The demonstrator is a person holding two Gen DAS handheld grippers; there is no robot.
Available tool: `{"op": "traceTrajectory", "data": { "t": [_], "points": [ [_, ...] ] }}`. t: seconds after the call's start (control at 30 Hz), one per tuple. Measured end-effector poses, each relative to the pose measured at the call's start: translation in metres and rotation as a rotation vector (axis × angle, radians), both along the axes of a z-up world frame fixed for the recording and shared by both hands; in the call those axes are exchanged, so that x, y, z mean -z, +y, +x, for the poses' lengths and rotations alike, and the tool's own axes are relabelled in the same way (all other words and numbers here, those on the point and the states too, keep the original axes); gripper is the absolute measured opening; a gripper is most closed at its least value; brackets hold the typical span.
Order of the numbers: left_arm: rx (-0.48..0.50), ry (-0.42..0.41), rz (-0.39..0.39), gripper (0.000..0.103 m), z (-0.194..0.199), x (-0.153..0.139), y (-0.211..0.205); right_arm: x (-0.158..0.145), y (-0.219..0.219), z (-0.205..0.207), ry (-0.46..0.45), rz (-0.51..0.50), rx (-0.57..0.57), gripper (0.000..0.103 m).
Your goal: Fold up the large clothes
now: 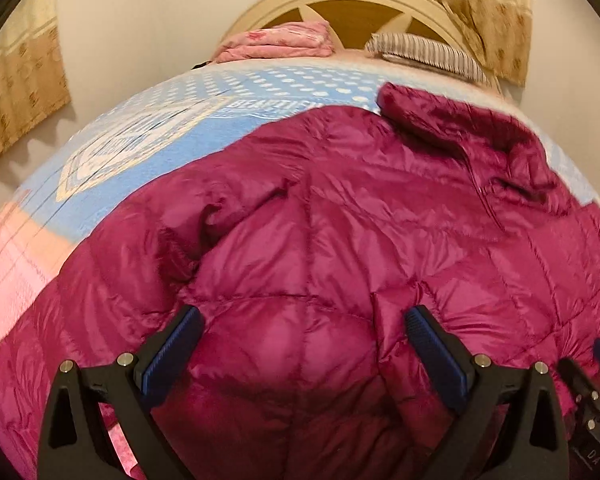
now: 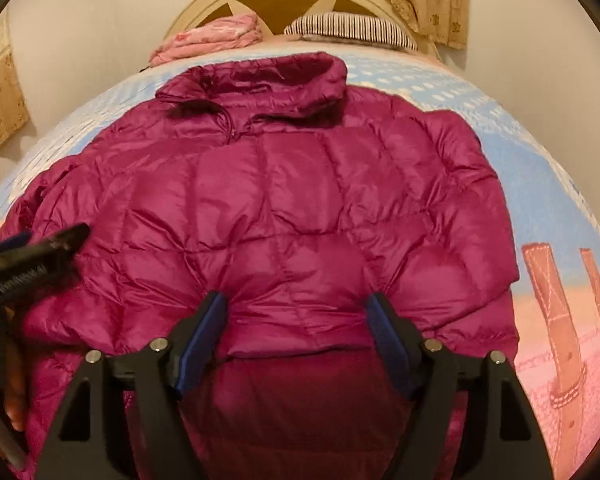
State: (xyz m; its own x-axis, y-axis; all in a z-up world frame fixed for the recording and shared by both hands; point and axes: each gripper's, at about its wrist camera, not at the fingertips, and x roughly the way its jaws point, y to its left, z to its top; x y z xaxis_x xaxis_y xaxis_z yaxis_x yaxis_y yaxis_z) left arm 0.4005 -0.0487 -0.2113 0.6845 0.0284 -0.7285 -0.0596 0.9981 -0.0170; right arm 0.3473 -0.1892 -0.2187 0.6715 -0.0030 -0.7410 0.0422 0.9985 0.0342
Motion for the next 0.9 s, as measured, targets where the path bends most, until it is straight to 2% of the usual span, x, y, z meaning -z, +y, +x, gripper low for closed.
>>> {"op": "traceTrajectory", "data": {
  "t": [0.47,0.57,0.73,0.83,0.9],
  "points": [
    [-0.027,0.028,-0.07,0.102,-0.019,0.003,0.017,0.001,-0.009,-0.021,-0.018,0.104,0.051,0.082],
    [-0.034,0.029,-0.062,0.102,-0.018,-0.004,0.02,0.0,-0.012,-0.023,-0.03,0.127,0.054,0.082],
    [-0.071,-0.079,0.026,0.102,-0.045,-0.043,0.053,0.0,-0.013,-0.022,-0.036,0.125,0.052,0.083],
    [-0.149,-0.122,0.139,0.102,-0.068,-0.06,0.094,0.0,-0.011,-0.023,-0.041,0.121,0.052,0.083],
    [-0.226,-0.124,0.176,0.102,-0.083,-0.064,0.129,0.0,-0.012,-0.023,-0.044,0.124,0.049,0.084]
  ]
}}
